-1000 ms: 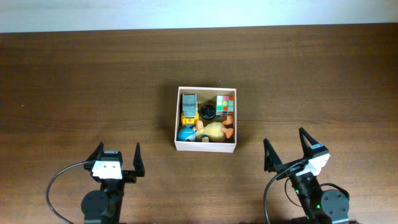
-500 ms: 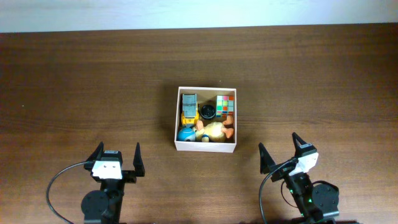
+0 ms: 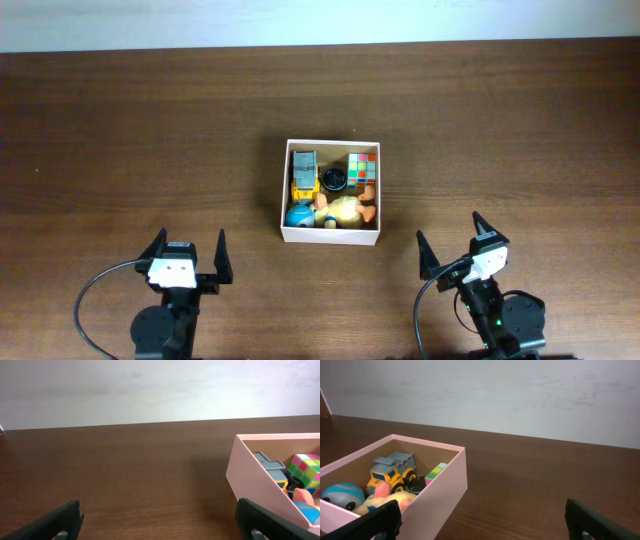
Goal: Pack container
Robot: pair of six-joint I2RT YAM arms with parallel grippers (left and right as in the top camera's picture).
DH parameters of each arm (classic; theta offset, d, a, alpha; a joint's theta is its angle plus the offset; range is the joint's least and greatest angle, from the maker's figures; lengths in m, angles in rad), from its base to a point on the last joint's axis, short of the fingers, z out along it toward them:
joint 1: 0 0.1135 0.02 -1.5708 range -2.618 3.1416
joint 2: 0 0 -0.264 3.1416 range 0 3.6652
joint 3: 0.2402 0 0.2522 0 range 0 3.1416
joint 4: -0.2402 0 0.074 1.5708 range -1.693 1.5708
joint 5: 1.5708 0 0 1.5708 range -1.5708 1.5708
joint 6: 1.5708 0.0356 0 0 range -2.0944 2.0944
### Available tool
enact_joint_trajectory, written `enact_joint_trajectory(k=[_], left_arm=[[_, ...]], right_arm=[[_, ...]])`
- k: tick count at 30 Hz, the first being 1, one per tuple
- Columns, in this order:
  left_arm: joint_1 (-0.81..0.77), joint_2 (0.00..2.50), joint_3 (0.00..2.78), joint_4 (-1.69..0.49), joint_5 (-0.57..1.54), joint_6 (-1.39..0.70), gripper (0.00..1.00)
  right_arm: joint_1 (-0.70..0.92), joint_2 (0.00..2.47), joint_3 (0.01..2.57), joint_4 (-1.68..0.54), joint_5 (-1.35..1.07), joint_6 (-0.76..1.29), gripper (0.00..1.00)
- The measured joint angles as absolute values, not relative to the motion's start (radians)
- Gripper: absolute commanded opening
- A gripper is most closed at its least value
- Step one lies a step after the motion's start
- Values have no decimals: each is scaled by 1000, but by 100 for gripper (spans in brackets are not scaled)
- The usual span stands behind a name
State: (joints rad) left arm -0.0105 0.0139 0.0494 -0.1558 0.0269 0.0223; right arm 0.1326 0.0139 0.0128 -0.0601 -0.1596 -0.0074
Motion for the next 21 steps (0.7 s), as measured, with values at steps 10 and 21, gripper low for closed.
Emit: enact_joint_trajectory(k=[10, 21], left_arm=[[-10, 14, 49, -156, 27, 22, 99], [-10, 14, 49, -156, 27, 22, 99]], right_arm=[[133, 14, 13, -60, -159, -19, 99], [133, 14, 13, -60, -159, -23, 99]])
